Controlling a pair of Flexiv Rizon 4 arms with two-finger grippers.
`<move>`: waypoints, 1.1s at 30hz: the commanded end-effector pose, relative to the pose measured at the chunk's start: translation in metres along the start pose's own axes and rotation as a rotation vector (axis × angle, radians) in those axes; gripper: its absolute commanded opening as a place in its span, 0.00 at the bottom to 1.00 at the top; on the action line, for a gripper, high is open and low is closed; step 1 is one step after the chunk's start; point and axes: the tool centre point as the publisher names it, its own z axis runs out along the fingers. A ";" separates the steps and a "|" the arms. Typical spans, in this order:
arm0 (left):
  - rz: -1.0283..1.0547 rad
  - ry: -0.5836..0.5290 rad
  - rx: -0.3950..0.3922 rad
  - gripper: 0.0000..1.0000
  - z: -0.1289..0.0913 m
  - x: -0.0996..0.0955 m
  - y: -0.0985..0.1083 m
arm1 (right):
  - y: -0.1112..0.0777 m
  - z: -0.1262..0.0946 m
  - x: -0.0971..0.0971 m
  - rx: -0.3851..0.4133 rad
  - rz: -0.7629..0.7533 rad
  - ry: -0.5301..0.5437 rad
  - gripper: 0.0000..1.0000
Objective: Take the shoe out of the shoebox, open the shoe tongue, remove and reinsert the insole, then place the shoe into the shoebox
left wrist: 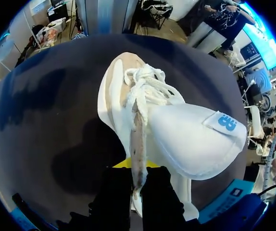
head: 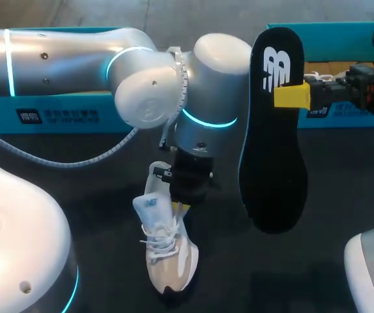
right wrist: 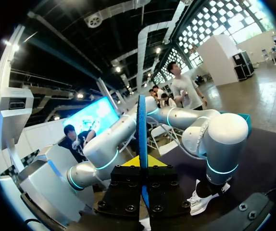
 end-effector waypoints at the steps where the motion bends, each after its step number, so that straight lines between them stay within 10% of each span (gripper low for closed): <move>1: 0.003 -0.001 0.012 0.00 0.006 -0.008 0.004 | -0.005 0.011 0.012 -0.038 0.001 -0.054 0.00; 9: 0.008 -0.059 0.028 0.00 0.010 -0.015 0.009 | -0.005 0.011 0.012 -0.038 0.001 -0.054 0.00; 13: 0.015 -0.075 0.035 0.36 0.008 -0.017 0.007 | -0.005 0.011 0.012 -0.038 0.001 -0.054 0.00; 23: 0.016 -0.142 0.037 0.68 -0.003 -0.025 0.005 | -0.005 0.011 0.012 -0.038 0.001 -0.054 0.00; 27: 0.002 -0.214 0.033 0.95 -0.012 -0.030 0.006 | -0.005 0.011 0.012 -0.038 0.001 -0.054 0.00; 33: -0.029 -0.361 0.055 1.00 -0.038 -0.035 0.010 | -0.005 0.011 0.012 -0.038 0.001 -0.054 0.00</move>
